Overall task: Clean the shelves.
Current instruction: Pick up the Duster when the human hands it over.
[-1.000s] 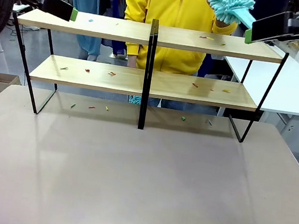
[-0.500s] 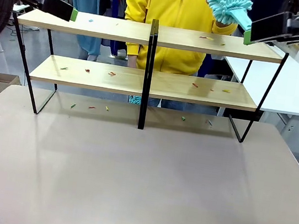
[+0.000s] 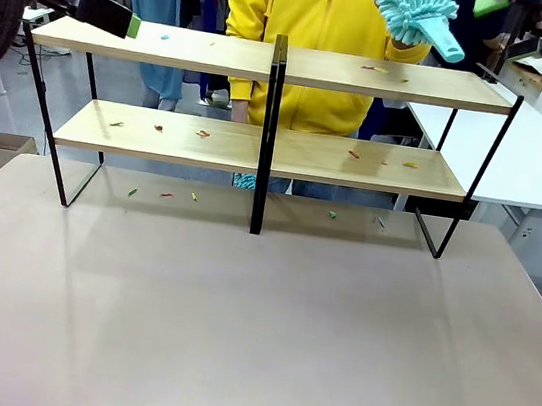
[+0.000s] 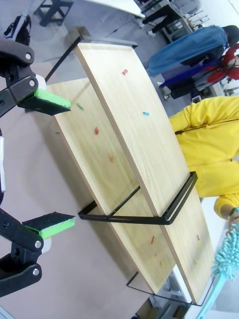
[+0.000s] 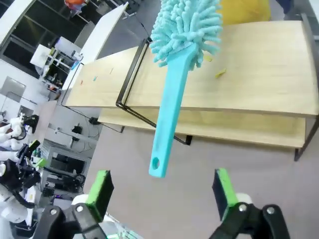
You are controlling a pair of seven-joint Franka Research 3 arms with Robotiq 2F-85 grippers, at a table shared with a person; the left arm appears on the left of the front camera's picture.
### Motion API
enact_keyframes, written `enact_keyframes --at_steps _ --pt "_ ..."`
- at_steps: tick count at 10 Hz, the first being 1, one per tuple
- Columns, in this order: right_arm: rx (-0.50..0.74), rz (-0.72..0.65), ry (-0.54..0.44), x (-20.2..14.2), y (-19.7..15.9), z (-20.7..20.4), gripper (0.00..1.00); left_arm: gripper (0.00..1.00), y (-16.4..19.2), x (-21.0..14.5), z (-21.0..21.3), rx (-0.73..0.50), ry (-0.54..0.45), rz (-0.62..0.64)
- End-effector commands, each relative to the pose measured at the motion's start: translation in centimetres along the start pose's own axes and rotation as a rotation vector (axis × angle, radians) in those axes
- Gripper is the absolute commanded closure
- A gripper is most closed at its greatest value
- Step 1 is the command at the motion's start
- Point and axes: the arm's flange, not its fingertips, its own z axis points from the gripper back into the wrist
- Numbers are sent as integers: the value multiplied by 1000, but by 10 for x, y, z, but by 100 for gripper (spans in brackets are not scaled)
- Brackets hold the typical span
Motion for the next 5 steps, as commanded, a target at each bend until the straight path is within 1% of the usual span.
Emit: enact_keyframes --at_steps 1,2,3,4,5 --pt "2 4 -1 -5 0 -3 0 0 0 0 1 5 -2 0" --pt "50 -52 -17 5 -14 0 0 0 0 0 1 5 -2 0" --pt "93 -178 46 29 -31 -7 0 0 0 0 1 5 -2 0" --pt "172 -234 114 49 -46 -20 0 0 0 0 1 5 -2 0" --pt "209 -295 175 67 -62 -41 0 0 0 0 1 5 -2 0"
